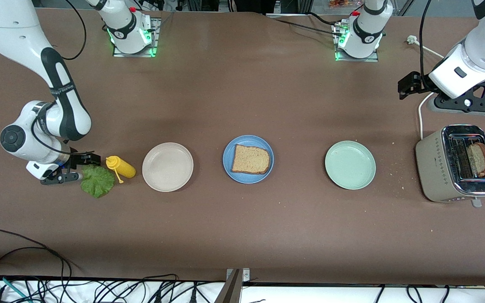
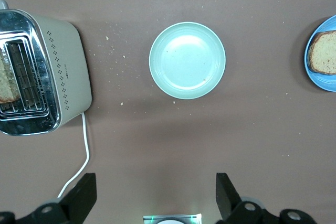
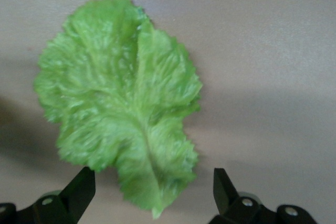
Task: Make sandwich in blue plate with both arms
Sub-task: 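Lift the lettuce leaf up off the table with the right gripper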
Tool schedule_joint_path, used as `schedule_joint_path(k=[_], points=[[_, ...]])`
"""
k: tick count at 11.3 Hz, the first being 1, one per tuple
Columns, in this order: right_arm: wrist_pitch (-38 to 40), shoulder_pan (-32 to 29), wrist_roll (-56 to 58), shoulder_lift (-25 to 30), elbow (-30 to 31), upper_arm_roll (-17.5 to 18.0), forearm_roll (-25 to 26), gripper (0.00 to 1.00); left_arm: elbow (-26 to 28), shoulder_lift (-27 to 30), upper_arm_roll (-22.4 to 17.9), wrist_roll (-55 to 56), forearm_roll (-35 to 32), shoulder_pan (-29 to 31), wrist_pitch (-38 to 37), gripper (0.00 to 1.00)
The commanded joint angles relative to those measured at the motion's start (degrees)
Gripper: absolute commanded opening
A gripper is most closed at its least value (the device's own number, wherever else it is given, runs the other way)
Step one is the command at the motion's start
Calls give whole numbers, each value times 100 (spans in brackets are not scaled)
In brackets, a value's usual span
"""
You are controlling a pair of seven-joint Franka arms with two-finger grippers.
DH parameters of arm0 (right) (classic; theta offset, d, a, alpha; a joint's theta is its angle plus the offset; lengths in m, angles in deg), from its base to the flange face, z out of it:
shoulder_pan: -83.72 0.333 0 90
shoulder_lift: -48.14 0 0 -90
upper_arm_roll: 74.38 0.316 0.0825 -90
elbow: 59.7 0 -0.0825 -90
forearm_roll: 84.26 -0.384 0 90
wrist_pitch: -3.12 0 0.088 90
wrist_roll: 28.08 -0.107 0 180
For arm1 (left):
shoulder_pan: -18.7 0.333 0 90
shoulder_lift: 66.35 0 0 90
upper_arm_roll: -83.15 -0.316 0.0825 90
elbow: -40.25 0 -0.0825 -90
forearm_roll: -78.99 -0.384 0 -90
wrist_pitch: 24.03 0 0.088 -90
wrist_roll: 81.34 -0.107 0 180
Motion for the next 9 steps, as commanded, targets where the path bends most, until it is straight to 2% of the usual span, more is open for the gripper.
schedule_joint_path(k=[1,3,5,7,8,9], points=[[-264,-124,144,-462,-390,108,-82,98,-166,-69,-13,-120,139,24,-81,100],[-220,-107,266,-410,-390,117,-82,67,-166,-60,-13,-120,148,24,-81,100],[24,-116,267,-278,-390,205,-99,49,-166,-60,-13,-120,139,24,-81,100],[350,-116,258,-93,-390,240,-99,12,-166,-60,-13,-120,139,24,-81,100],[403,-116,258,-75,-390,240,-99,0,-166,-60,-13,-120,139,24,-81,100],[439,-116,258,-40,-390,249,-99,0,-166,-69,-13,-120,139,24,-81,100]])
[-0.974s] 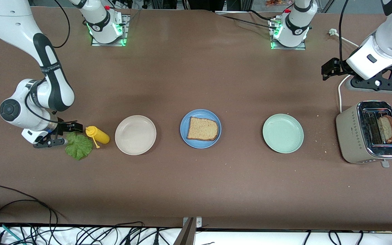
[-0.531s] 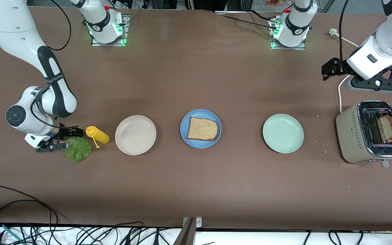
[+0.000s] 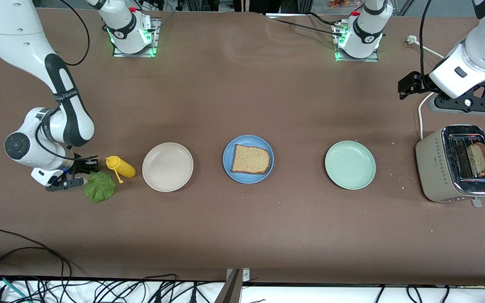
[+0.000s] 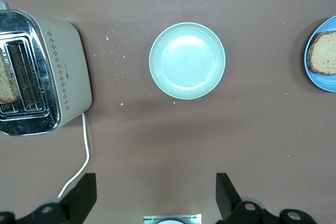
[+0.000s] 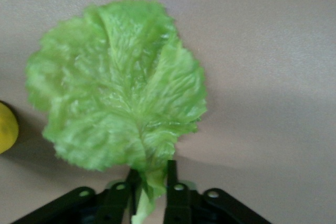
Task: Make sandwich in blue plate with both arms
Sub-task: 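Lift the lettuce leaf up off the table with the right gripper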
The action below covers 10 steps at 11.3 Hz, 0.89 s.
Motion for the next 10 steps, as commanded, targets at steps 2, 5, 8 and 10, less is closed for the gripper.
schedule_joint_path(k=[2,5,8,10], points=[[423,-94,140,336,29,167,-89,0,-156,-59,-13,-119,139,24,-81,100],[879,-94,148,669,37,211,-88,0,-156,-59,-13,-119,139,24,-81,100],[1582,-94,166,1179,29,255,-45,0,-156,-67,-13,-111,139,24,-81,100],[1978,-94,218,1495,20,264,-9,0,-156,-67,-13,-119,139,24,-81,100]])
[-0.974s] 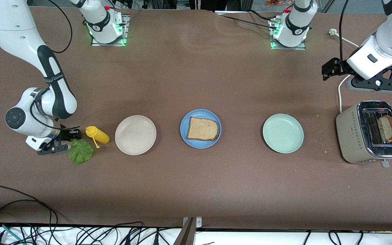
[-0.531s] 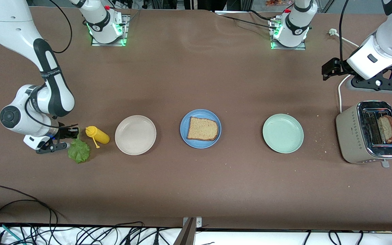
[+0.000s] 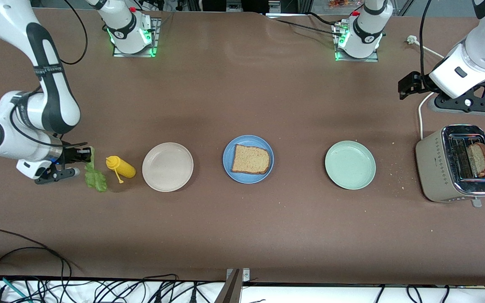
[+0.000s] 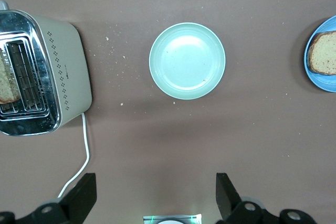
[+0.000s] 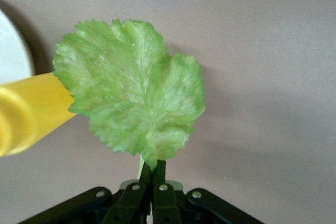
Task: Make sandwich in blue plate with both arms
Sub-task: 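Carry the lettuce leaf with the right gripper over the blue plate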
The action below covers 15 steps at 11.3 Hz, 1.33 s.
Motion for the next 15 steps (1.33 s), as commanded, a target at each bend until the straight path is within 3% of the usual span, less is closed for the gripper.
schedule_joint_path(k=[1,6,8,15], points=[[621,-95,184,570,70,91,-18,0,-152,-65,-22,-119,139,24,-81,100],[1930,-25,79,1167,-290,91,-80,0,-152,-65,-22,-119,139,24,-90,100],[2274,299,-401,1257,-465,73,-71,0,-152,-65,-22,-119,139,24,-90,100],[2416,1986,-3301,617,-1265,-129,-80,0,-152,-65,-22,-119,139,24,-90,100]])
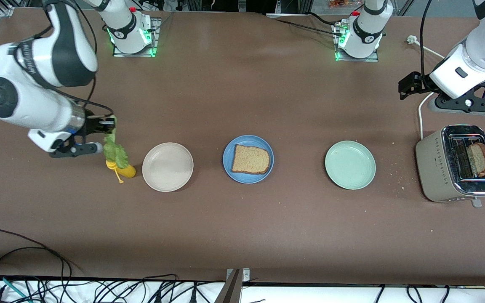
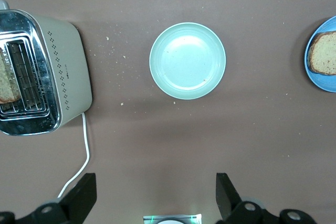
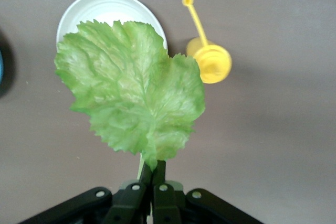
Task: Make sandwich in blue plate with both arms
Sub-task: 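Carry the lettuce leaf with the right gripper over the blue plate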
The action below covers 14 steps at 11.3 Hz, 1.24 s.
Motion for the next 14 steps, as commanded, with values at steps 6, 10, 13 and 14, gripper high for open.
schedule_joint_path(k=[6,10,13,14], points=[[154,1894,-3398,-1637,-1739,-217,-413,0,-147,-60,-14,-128,139,23,-84,100],[-30,2616,-4990,-2586,-2670,-217,-413,0,-147,-60,-14,-137,139,32,-84,100],[-389,2915,-5756,-3062,-3182,-217,-640,0,-147,-60,-14,-137,139,23,-84,100],[-530,2986,-5932,-3115,-3218,-217,-772,0,-147,-60,-14,-137,139,32,-84,100]])
